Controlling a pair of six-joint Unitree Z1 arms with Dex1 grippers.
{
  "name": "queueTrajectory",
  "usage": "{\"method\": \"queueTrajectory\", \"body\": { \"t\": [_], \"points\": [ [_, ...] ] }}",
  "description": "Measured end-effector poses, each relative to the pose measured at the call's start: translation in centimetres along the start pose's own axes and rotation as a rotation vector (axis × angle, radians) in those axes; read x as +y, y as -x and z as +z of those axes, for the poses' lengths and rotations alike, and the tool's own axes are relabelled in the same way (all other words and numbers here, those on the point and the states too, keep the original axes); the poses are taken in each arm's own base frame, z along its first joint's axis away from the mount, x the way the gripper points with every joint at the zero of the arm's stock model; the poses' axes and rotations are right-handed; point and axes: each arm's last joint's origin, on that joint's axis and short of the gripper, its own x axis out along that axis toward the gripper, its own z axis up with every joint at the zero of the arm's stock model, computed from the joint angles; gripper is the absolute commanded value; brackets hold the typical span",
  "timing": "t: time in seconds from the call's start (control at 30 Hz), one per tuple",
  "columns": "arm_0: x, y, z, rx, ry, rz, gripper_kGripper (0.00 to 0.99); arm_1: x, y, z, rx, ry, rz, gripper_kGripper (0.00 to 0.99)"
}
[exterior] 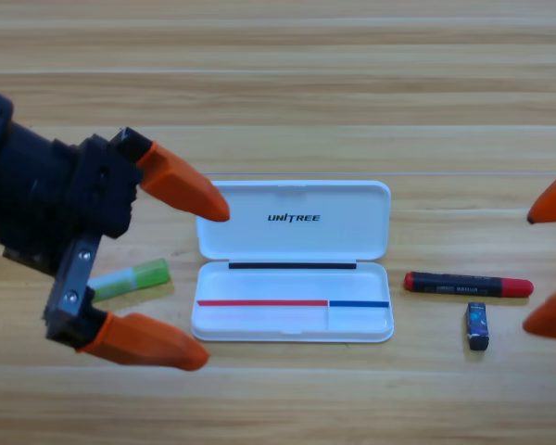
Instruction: Clean up eraser and pencils
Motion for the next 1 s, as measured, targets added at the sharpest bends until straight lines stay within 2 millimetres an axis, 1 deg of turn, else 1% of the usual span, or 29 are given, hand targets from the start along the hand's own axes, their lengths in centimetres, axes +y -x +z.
{"method": "queueTrajectory", "body": {
  "t": [0.07,0.13,0.23,0.3,0.33,0.37,0.43,0.47,0.57,0.67,0.77,0.83,0.9,1.0],
  "points": [
    [0.1,0.0,-0.1,0.027,-0.006,0.020,0.977,-0.4,-0.1,0.0,0.007,-0.043,-0.023,0.983],
    [0.2,0.2,-0.2,0.058,-0.020,0.045,0.979,-1.1,-0.6,-0.1,0.035,-0.127,-0.088,0.982],
    [0.8,0.7,0.2,0.117,-0.044,0.115,0.979,-2.6,-2.2,-0.2,0.101,-0.241,-0.181,0.982],
    [1.4,1.2,0.6,0.182,-0.062,0.174,0.979,-3.5,-3.8,-0.3,0.152,-0.341,-0.205,0.982],
    [1.7,1.4,0.8,0.215,-0.066,0.202,0.979,-3.8,-4.4,-0.3,0.176,-0.366,-0.205,0.982],
    [2.1,1.7,1.1,0.244,-0.068,0.231,0.979,-4.2,-5.6,-0.4,0.220,-0.384,-0.200,0.982],
    [2.6,2.3,1.6,0.307,-0.068,0.273,0.979,-4.7,-7.3,-0.7,0.281,-0.405,-0.191,0.986],
    [2.9,2.7,2.0,0.336,-0.069,0.299,0.979,-5.1,-8.3,-0.9,0.314,-0.450,-0.193,0.989],
    [3.7,2.9,2.5,0.424,-0.072,0.353,0.979,-5.8,-10.3,-1.2,0.361,-0.642,-0.235,0.990],
    [4.5,2.3,2.5,0.516,-0.067,0.350,0.977,-6.5,-12.0,-1.7,0.405,-0.783,-0.299,0.982],
    [5.6,0.9,1.9,0.586,-0.043,0.326,0.976,-7.1,-13.6,-2.1,0.441,-0.889,-0.341,0.973],
    [6.7,0.0,1.2,0.624,-0.014,0.322,0.976,-7.5,-14.5,-2.4,0.459,-0.952,-0.379,0.948],
    [7.8,-0.6,0.4,0.660,0.021,0.319,0.976,-7.8,-15.4,-2.7,0.479,-0.993,-0.405,0.946],
    [9.2,-1.3,-0.9,0.692,0.076,0.298,0.976,-8.3,-16.5,-3.0,0.497,-1.027,-0.449,0.922]
  ]
}}
